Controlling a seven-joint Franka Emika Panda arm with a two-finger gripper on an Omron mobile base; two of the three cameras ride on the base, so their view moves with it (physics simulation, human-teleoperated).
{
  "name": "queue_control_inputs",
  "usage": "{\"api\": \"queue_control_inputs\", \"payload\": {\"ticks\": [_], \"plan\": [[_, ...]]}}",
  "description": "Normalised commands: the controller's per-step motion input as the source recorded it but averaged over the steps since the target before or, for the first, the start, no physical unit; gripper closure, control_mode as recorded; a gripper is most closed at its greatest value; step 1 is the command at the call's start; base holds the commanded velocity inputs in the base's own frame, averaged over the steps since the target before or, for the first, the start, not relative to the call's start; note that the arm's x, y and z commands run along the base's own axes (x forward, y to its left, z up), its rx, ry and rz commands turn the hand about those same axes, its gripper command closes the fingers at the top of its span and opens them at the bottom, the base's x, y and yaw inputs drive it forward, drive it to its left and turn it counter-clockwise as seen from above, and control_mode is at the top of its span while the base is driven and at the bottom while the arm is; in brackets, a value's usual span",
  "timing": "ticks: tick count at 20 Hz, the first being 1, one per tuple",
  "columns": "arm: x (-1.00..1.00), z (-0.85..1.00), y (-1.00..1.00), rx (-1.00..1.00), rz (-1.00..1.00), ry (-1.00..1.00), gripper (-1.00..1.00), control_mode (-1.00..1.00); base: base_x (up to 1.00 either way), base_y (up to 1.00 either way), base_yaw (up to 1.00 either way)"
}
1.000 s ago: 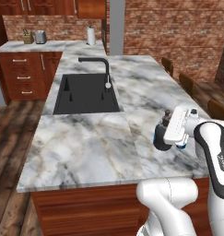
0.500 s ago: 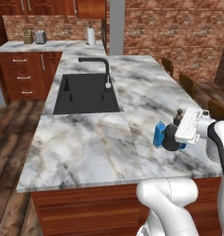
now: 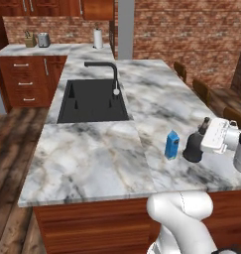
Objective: Move the drinks to the dining counter.
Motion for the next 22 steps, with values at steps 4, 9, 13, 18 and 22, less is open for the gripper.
{"api": "queue_control_inputs", "payload": {"ticks": [4,9,13,18,22], "plan": [[0.0,-0.06,-0.24,0.0,0.0,0.0,1.0,-1.0,0.0,0.0,0.0],[0.01,-0.16,-0.21,0.0,0.0,0.0,1.0,-1.0,0.0,0.0,0.0],[0.08,-0.36,-0.21,0.0,-0.02,-0.01,1.0,-1.0,0.0,0.0,0.0],[0.09,-0.44,-0.19,0.0,-0.02,-0.03,1.0,-1.0,0.0,0.0,0.0],[0.15,-0.25,-0.09,0.0,0.0,0.0,1.0,-1.0,0.0,0.0,0.0]]}}
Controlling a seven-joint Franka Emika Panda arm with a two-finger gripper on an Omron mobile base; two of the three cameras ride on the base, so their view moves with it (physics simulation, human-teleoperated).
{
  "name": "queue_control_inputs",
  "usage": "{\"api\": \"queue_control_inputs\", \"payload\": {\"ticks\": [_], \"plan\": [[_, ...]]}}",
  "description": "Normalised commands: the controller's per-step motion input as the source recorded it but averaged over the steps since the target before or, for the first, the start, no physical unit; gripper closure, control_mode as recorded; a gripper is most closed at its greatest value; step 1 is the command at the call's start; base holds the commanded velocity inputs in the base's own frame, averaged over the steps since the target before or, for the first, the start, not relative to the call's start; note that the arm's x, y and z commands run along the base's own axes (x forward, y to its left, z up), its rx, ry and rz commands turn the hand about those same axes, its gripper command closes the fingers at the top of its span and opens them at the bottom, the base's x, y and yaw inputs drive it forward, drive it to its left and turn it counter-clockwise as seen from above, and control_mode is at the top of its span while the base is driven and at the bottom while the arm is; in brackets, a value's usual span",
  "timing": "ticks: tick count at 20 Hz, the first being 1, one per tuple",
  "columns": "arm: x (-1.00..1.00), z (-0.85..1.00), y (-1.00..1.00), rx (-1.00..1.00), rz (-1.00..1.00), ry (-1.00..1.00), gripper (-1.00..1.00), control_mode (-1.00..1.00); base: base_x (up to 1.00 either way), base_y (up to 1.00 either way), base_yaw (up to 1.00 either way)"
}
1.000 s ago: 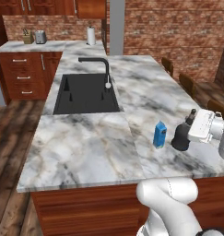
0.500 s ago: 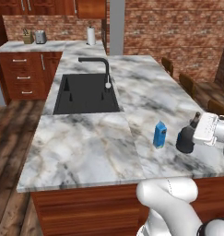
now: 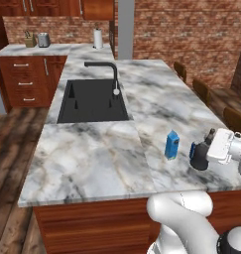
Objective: Move the drinks to the dining counter.
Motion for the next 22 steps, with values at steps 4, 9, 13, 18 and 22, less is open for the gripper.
{"api": "queue_control_inputs", "payload": {"ticks": [4,9,13,18,22], "plan": [[0.23,-0.13,-0.04,0.0,0.0,0.0,1.0,-1.0,0.0,0.0,0.0],[0.23,-0.19,0.0,0.0,0.0,0.0,1.0,-1.0,0.0,0.0,0.0],[0.14,-0.32,0.0,0.0,0.0,0.0,1.0,-1.0,0.0,0.0,0.0],[0.1,-0.31,0.0,0.0,0.0,0.0,1.0,-1.0,0.0,0.0,0.0],[0.2,-0.22,0.0,0.0,0.0,0.0,1.0,-1.0,0.0,0.0,0.0]]}}
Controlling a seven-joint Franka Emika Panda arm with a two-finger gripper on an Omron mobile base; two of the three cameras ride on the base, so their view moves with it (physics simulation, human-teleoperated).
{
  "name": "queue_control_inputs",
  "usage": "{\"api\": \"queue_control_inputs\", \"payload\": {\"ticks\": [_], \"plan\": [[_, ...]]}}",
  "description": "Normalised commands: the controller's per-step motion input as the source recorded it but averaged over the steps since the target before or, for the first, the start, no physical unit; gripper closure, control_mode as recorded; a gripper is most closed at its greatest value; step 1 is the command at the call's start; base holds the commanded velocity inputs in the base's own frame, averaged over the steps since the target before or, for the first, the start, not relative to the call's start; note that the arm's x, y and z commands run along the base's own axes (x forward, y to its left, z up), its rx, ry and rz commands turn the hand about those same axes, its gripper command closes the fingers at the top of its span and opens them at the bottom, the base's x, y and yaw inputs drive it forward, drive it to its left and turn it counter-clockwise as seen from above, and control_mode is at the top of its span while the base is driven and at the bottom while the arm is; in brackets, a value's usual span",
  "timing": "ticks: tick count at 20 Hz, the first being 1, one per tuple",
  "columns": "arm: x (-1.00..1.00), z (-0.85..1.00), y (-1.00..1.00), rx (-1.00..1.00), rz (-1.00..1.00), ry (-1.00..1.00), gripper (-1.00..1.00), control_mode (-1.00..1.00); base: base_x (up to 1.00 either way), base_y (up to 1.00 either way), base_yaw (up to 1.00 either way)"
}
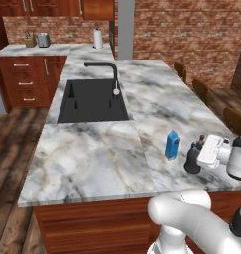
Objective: Move the drinks to the dining counter.
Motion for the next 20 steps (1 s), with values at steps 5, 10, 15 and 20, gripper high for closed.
{"api": "queue_control_inputs", "payload": {"ticks": [5,10,15,20], "plan": [[0.26,-0.09,0.0,0.03,0.0,0.0,1.0,-1.0,0.0,0.0,0.0],[0.17,-0.14,0.0,0.0,0.0,0.0,1.0,-1.0,0.0,0.0,0.0],[0.08,-0.24,0.0,0.0,0.0,0.0,1.0,-1.0,0.0,0.0,0.0],[0.07,-0.27,0.0,0.0,0.0,0.0,1.0,-1.0,0.0,0.0,0.0]]}}
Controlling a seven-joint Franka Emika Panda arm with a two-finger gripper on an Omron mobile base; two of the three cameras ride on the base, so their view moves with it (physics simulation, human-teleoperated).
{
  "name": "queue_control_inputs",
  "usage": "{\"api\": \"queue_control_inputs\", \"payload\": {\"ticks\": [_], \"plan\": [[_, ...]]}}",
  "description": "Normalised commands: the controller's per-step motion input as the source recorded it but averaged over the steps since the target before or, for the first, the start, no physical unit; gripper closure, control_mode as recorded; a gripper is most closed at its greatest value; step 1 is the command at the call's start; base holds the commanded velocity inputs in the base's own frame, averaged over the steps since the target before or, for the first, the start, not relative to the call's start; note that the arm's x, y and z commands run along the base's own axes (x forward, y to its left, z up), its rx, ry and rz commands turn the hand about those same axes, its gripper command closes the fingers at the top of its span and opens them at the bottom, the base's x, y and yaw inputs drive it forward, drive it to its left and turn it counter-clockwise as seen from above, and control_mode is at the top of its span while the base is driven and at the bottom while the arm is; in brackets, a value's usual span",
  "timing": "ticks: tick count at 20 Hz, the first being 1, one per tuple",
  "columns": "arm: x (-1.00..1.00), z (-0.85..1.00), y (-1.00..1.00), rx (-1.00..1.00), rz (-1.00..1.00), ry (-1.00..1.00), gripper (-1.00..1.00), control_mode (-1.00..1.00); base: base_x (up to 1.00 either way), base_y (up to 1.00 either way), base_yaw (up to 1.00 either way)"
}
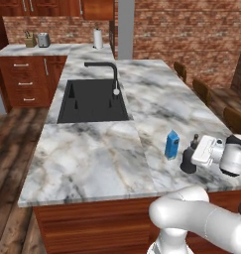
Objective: Move the drinks to the dining counter.
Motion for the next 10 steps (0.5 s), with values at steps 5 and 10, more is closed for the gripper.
{"api": "queue_control_inputs", "payload": {"ticks": [5,10], "plan": [[0.1,-0.26,0.0,0.0,0.0,0.0,1.0,-1.0,0.0,0.0,0.0],[0.0,-0.25,0.0,0.0,0.0,0.0,1.0,-1.0,0.0,0.0,0.0]]}}
